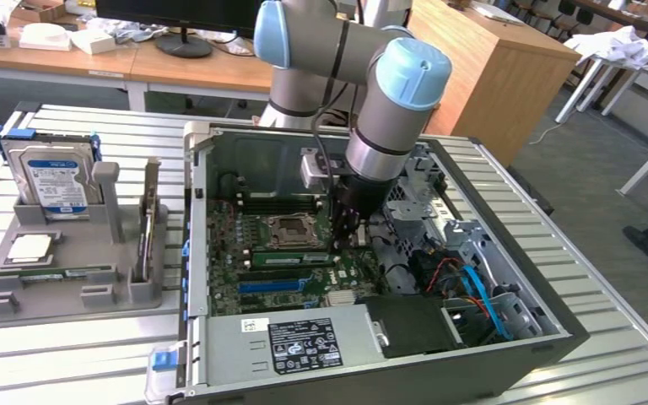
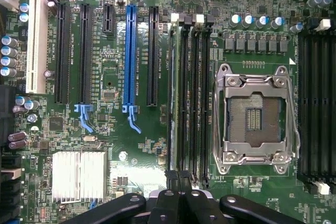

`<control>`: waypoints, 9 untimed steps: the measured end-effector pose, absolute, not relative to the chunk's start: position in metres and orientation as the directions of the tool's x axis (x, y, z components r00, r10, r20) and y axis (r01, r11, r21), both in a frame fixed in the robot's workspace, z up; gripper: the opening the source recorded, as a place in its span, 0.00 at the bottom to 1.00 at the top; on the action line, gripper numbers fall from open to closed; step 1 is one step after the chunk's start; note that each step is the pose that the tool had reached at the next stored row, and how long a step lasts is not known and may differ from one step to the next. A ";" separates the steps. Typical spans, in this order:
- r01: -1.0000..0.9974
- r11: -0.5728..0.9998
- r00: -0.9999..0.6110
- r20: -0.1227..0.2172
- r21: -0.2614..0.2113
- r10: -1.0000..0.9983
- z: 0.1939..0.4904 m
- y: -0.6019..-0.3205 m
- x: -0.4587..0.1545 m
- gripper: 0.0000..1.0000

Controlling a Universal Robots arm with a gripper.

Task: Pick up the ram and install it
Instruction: 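Press down the ram until it locks into place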

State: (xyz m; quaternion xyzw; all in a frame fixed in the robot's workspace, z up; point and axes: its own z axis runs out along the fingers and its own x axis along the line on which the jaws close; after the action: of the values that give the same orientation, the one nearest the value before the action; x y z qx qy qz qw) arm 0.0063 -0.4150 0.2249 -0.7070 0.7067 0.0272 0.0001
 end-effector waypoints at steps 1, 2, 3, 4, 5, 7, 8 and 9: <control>-0.999 -0.001 0.000 -0.038 0.039 -0.999 0.228 -0.415 0.006 0.10; -0.999 -0.001 0.000 -0.037 0.039 -0.999 0.231 -0.415 0.007 0.10; -0.999 -0.001 0.000 -0.037 0.039 -0.999 0.234 -0.415 0.007 0.10; -0.999 -0.001 0.000 -0.037 0.039 -0.999 0.237 -0.415 0.007 0.10; -0.999 -0.001 0.000 -0.037 0.039 -0.999 0.240 -0.415 0.007 0.10; -0.999 -0.001 0.000 -0.037 0.039 -0.999 0.246 -0.415 0.007 0.10; -0.999 -0.001 0.000 -0.037 0.039 -0.999 0.249 -0.415 0.007 0.10; -0.999 -0.001 0.000 -0.037 0.039 -0.999 0.251 -0.415 0.007 0.10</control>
State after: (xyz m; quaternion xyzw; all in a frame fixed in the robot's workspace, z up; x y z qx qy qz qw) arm 0.0066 -0.4152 0.2513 -0.7071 0.7066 0.0270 -0.0007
